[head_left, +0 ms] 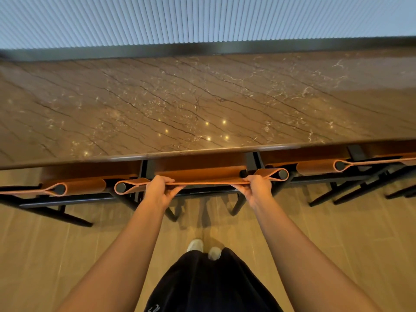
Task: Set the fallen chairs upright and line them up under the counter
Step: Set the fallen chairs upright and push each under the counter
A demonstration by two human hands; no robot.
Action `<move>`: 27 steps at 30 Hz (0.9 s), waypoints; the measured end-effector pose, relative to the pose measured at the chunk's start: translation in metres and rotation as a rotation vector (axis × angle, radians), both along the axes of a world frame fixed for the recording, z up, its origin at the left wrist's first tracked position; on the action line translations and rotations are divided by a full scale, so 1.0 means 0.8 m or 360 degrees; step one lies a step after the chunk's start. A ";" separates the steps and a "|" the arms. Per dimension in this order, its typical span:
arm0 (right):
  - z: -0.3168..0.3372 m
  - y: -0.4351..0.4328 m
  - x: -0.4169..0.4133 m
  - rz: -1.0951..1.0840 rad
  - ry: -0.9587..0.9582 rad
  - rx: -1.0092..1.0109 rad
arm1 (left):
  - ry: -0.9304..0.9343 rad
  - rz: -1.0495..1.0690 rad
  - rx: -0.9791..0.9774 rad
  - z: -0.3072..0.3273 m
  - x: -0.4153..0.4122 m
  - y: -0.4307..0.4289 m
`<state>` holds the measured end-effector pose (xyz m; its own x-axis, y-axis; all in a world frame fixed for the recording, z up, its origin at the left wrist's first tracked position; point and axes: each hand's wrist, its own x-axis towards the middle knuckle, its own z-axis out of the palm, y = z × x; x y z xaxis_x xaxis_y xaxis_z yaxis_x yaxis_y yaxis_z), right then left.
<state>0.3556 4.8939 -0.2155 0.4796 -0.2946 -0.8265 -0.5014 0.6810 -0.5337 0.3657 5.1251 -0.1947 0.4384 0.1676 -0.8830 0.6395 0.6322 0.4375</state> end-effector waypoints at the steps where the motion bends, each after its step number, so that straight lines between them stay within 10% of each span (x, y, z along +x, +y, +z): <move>1: 0.000 -0.007 -0.003 -0.0003 -0.0003 0.0001 | -0.0013 -0.0010 -0.0010 0.000 -0.003 -0.006; 27: 0.001 -0.043 -0.012 -0.0073 -0.0086 -0.0025 | -0.0086 0.0011 0.0001 -0.014 0.002 -0.041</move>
<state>0.3464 4.8595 -0.2147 0.5091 -0.3301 -0.7949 -0.4402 0.6937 -0.5700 0.3672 5.0927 -0.2057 0.4841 0.1713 -0.8581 0.6106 0.6362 0.4716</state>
